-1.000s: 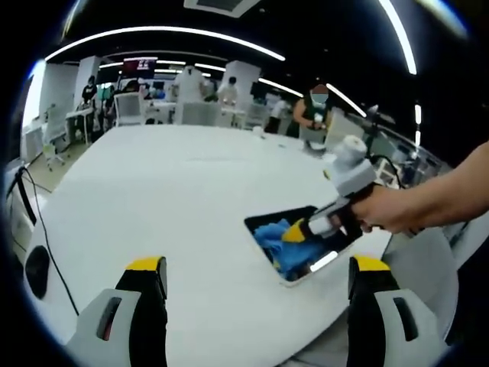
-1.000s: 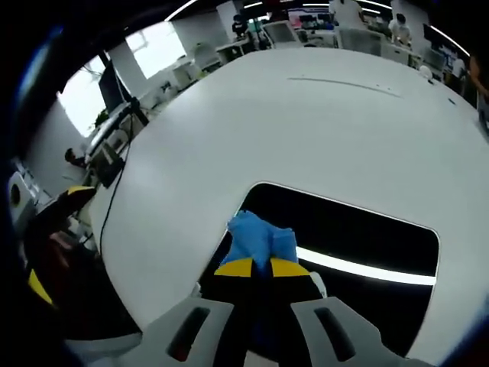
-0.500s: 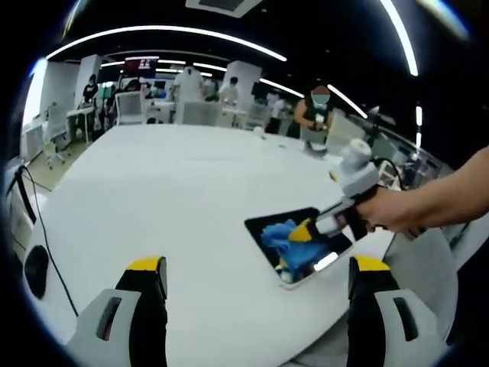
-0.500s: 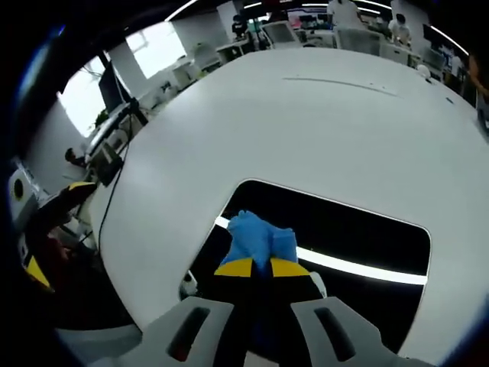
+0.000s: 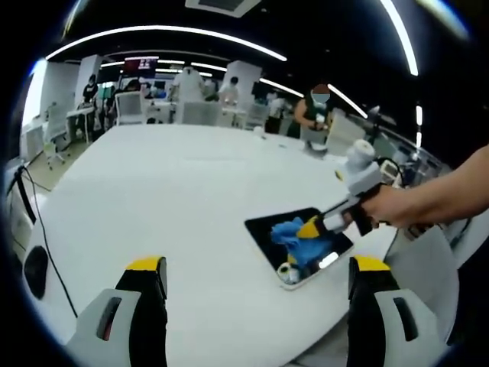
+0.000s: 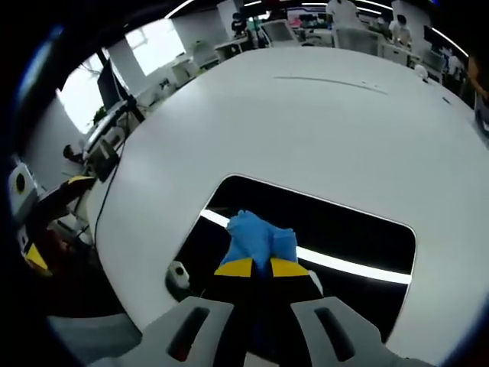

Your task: Wipe the mirror surface with the cleaning cloth until all visible marks leave the cleaned area.

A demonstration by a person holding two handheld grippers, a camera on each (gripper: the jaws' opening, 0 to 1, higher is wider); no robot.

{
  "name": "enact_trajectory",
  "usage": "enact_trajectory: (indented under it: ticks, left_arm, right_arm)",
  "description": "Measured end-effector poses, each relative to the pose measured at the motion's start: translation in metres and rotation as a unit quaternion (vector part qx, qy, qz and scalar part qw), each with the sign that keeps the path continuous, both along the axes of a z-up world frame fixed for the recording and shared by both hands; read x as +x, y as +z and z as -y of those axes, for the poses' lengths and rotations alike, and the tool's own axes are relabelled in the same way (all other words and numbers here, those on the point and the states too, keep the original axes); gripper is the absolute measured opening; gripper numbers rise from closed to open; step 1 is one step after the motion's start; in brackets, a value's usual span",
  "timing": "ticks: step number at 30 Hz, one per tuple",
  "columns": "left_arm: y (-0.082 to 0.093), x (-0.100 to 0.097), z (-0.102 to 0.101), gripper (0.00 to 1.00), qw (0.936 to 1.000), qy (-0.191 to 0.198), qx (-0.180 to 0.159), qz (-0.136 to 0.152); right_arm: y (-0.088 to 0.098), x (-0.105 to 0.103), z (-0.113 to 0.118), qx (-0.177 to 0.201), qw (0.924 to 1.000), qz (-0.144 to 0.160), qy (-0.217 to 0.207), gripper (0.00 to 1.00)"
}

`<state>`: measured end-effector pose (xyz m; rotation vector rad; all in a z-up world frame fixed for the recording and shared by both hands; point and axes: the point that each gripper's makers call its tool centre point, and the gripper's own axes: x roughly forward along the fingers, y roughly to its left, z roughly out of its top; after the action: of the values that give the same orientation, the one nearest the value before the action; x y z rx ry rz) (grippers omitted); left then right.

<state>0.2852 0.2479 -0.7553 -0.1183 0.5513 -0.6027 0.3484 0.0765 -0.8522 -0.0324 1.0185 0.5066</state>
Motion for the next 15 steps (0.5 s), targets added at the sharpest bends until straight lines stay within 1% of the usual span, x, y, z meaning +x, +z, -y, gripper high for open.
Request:
enact_trajectory:
  ticks: [4, 10, 11, 13, 15]
  left_arm:
    - [-0.001, -0.001, -0.001, 0.99, 1.0, 0.002, 0.0, -0.001]
    - [0.0, -0.003, -0.005, 0.99, 1.0, 0.005, 0.004, 0.001]
    - [0.0, -0.003, -0.007, 0.99, 0.9999, 0.006, 0.007, 0.004]
    - [0.003, -0.001, -0.01, 0.99, 0.9997, 0.009, 0.015, 0.018]
    - [0.005, -0.002, -0.009, 0.99, 0.9998, 0.007, 0.012, 0.017]
  right_arm:
    - [0.001, -0.001, 0.006, -0.003, 1.0, 0.002, 0.0, 0.0]
    - [0.0, -0.003, 0.021, -0.002, 1.0, 0.002, -0.003, 0.0]
    - [0.0, -0.002, 0.024, -0.003, 1.0, 0.002, -0.002, 0.0]
    - [0.0, -0.002, 0.029, -0.004, 1.0, 0.0, -0.003, 0.0]
    - [0.0, -0.002, 0.033, -0.008, 1.0, -0.001, -0.001, 0.0]
